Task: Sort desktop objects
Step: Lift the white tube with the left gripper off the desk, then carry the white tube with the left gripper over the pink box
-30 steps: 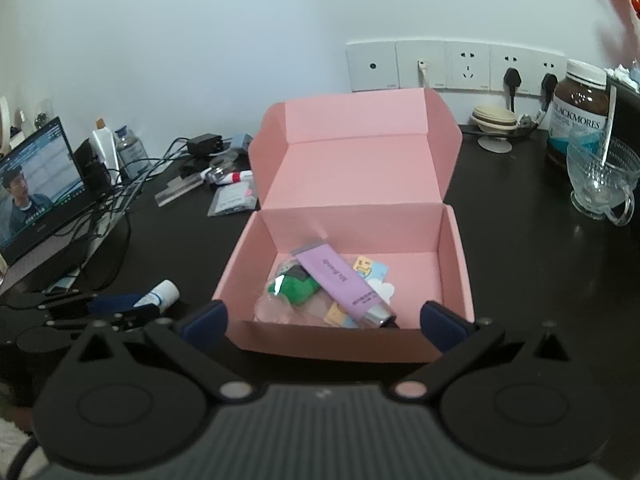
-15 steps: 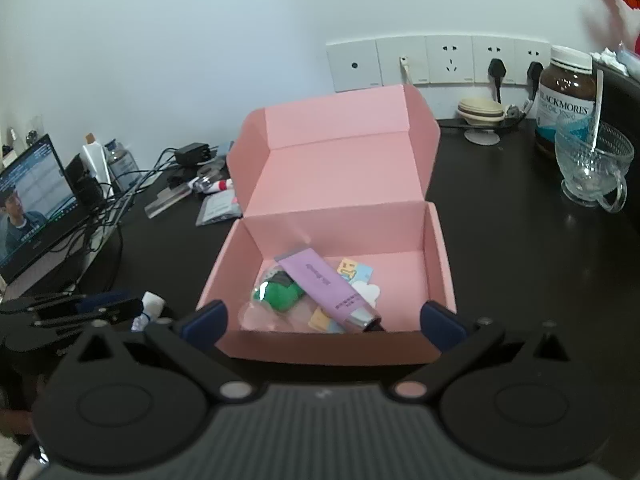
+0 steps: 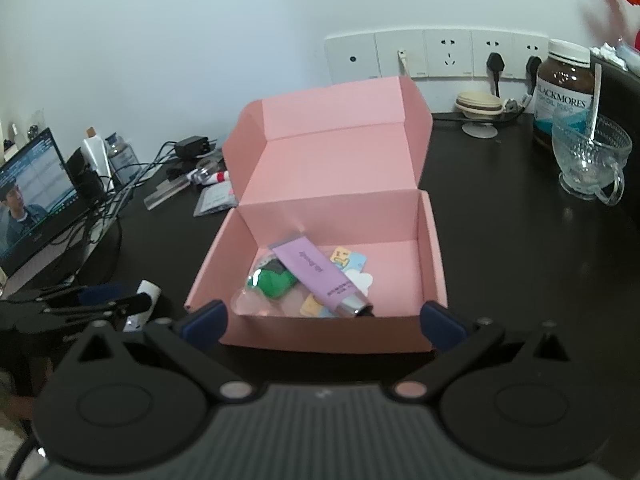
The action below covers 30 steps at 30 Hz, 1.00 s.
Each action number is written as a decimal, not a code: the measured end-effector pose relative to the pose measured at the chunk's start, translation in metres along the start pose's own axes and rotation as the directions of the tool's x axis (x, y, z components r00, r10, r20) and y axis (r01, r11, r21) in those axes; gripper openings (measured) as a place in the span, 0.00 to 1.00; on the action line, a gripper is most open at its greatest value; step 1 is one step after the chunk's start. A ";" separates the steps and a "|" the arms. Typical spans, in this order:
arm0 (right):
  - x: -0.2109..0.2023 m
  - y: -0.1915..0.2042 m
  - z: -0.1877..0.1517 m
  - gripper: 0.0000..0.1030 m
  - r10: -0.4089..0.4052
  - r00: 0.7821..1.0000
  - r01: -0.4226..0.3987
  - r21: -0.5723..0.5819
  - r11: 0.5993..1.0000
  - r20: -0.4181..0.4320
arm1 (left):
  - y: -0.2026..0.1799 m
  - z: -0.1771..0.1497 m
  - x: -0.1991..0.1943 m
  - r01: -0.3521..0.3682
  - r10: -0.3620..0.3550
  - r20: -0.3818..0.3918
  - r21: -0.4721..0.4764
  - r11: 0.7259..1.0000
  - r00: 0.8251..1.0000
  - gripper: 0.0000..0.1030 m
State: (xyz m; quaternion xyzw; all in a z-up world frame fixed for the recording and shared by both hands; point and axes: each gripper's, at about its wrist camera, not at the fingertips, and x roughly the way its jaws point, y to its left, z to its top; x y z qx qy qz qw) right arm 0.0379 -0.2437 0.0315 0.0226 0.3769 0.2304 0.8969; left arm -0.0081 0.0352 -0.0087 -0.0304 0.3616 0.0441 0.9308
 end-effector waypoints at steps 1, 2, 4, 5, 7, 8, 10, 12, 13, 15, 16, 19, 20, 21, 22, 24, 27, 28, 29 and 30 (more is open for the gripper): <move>0.000 -0.001 0.000 0.99 -0.001 1.000 0.001 0.005 1.000 -0.001 | 0.000 -0.001 0.000 0.000 0.000 -0.002 -0.001 1.000 1.000 0.36; 0.000 -0.003 0.000 0.99 -0.001 1.000 0.001 0.010 1.000 -0.002 | 0.001 -0.001 0.001 0.000 0.000 -0.004 -0.002 1.000 1.000 0.35; 0.001 -0.004 0.001 0.99 -0.001 1.000 0.001 0.015 1.000 -0.004 | 0.001 -0.002 0.001 0.000 0.000 -0.008 -0.003 1.000 1.000 0.33; 0.002 -0.005 0.001 0.99 -0.002 1.000 0.002 0.016 1.000 -0.005 | 0.002 -0.003 0.001 0.001 -0.001 -0.010 -0.004 1.000 1.000 0.32; 0.002 -0.005 0.001 0.99 -0.001 1.000 0.001 0.013 1.000 -0.005 | 0.002 -0.004 0.002 0.001 -0.001 -0.014 -0.006 1.000 1.000 0.26; 0.003 -0.005 0.002 0.99 0.000 1.000 0.000 0.012 1.000 -0.007 | 0.003 -0.004 0.002 0.001 -0.001 -0.016 -0.007 1.000 1.000 0.26; 0.005 -0.004 0.002 0.99 -0.004 1.000 0.004 0.006 1.000 -0.008 | 0.003 -0.005 0.003 0.001 -0.001 -0.020 -0.009 1.000 1.000 0.25; 0.006 -0.002 0.003 0.99 -0.009 1.000 0.009 0.000 1.000 -0.009 | 0.004 -0.006 0.001 0.002 -0.002 -0.019 -0.011 1.000 1.000 0.25; 0.006 -0.002 0.004 0.99 -0.010 1.000 0.010 -0.002 1.000 -0.010 | 0.004 -0.006 -0.001 0.003 -0.003 -0.015 -0.017 1.000 1.000 0.25; 0.007 -0.001 0.004 0.99 -0.010 1.000 0.010 -0.003 1.000 -0.012 | 0.005 -0.006 -0.004 0.004 -0.004 -0.007 -0.027 1.000 1.000 0.25; 0.007 -0.001 0.005 0.99 -0.010 1.000 0.010 -0.003 1.000 -0.013 | 0.006 -0.005 -0.006 0.002 -0.002 -0.001 -0.029 1.000 1.000 0.25; 0.008 0.000 0.006 0.99 -0.017 1.000 0.017 -0.011 1.000 -0.018 | 0.006 -0.003 -0.012 -0.001 0.001 0.019 -0.030 1.000 1.000 0.25; 0.008 0.000 0.006 0.99 -0.018 1.000 0.018 -0.011 1.000 -0.019 | 0.006 -0.003 -0.014 -0.002 0.003 0.027 -0.028 1.000 1.000 0.25; 0.009 0.000 0.006 0.99 -0.019 1.000 0.018 -0.008 1.000 -0.020 | 0.007 -0.002 -0.016 -0.003 0.004 0.033 -0.027 1.000 0.999 0.25; 0.009 0.001 0.007 0.99 -0.019 1.000 0.019 -0.005 1.000 -0.020 | 0.007 -0.002 -0.018 -0.005 0.006 0.040 -0.028 1.000 0.999 0.25; 0.009 0.001 0.007 0.99 -0.021 1.000 0.021 -0.003 1.000 -0.022 | 0.008 0.000 -0.021 -0.008 0.009 0.051 -0.036 0.999 0.999 0.25; 0.009 0.003 0.007 0.99 -0.020 1.000 0.020 -0.003 1.000 -0.025 | 0.009 0.002 -0.027 -0.008 0.011 0.074 -0.045 0.999 0.997 0.25; 0.010 0.003 0.007 0.99 -0.017 1.000 0.017 -0.003 1.000 -0.026 | 0.009 0.003 -0.030 -0.004 0.008 0.081 -0.046 0.999 0.997 0.25; 0.010 0.004 0.007 0.99 -0.015 1.000 0.015 -0.003 1.000 -0.027 | 0.009 0.004 -0.031 -0.003 0.007 0.088 -0.045 0.999 0.996 0.25; 0.010 0.005 0.007 0.99 -0.012 1.000 0.012 -0.004 1.000 -0.027 | 0.009 0.006 -0.033 -0.001 0.005 0.094 -0.043 0.999 0.996 0.25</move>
